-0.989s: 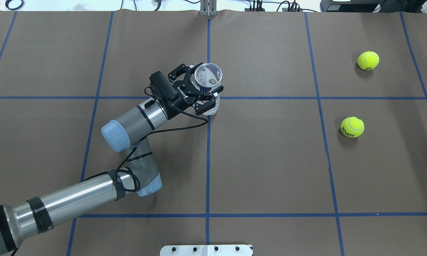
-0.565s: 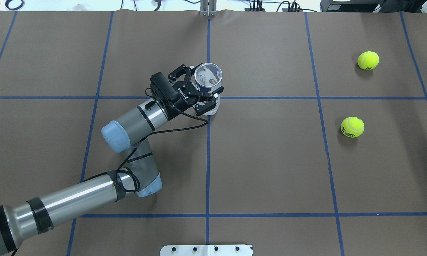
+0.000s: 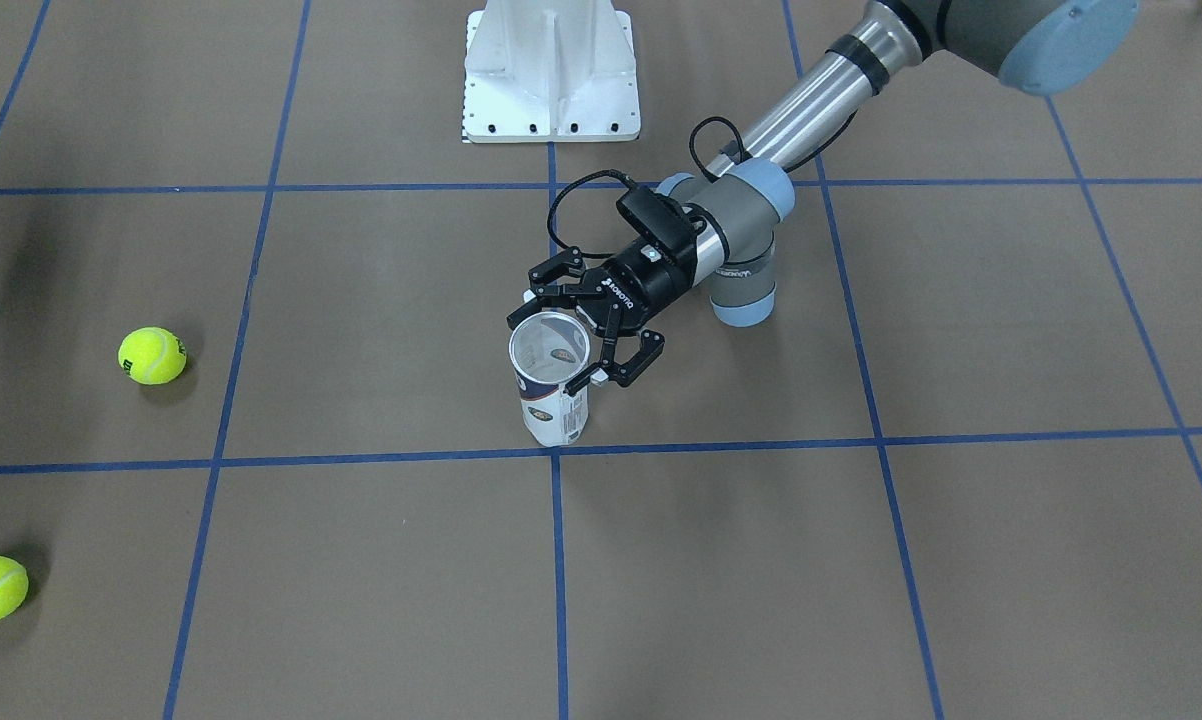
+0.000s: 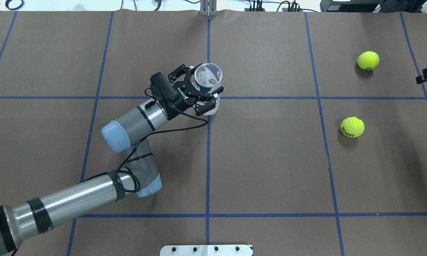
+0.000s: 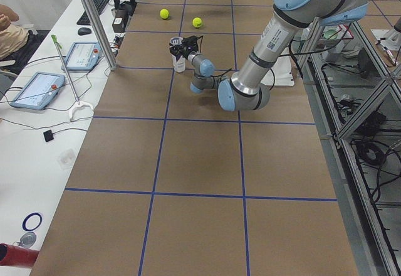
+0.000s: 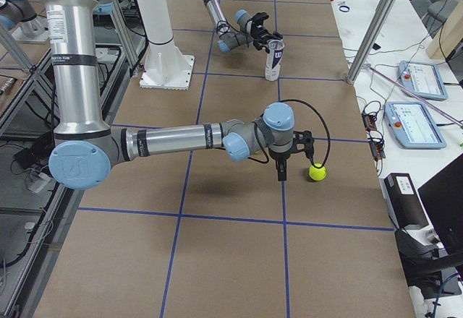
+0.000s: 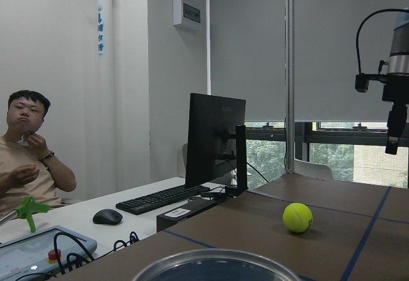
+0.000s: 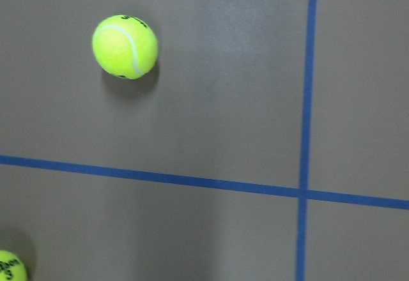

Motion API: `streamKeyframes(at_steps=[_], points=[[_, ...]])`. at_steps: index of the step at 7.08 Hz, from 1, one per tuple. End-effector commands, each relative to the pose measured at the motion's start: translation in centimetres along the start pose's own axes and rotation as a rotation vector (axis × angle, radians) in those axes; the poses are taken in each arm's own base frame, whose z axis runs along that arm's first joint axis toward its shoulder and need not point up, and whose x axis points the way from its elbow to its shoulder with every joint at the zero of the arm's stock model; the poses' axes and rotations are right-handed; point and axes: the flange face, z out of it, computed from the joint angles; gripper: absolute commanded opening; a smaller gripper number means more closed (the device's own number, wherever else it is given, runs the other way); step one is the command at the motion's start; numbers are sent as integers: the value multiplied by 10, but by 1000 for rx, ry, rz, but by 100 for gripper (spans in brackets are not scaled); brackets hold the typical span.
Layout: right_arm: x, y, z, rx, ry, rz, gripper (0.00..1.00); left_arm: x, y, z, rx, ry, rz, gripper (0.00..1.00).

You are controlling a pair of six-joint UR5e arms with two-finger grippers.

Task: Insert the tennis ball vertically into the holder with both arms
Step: 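Reach the right gripper to the nearer yellow tennis ball and grasp it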

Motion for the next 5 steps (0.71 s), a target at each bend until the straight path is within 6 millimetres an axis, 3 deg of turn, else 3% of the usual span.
streamKeyframes(at_steps=[1, 2, 3, 5], points=[[-88, 32, 52, 59, 12, 81, 99, 0, -1, 1, 1, 0, 7, 99], [-122, 53, 75, 69, 37, 105, 99, 0, -1, 1, 2, 2, 11, 99], [-140, 69, 88, 69, 49, 85, 99, 0, 0, 1, -1, -1, 15, 99], [-155, 96, 115, 67, 90, 64, 99, 0, 0, 1, -1, -1, 21, 99]])
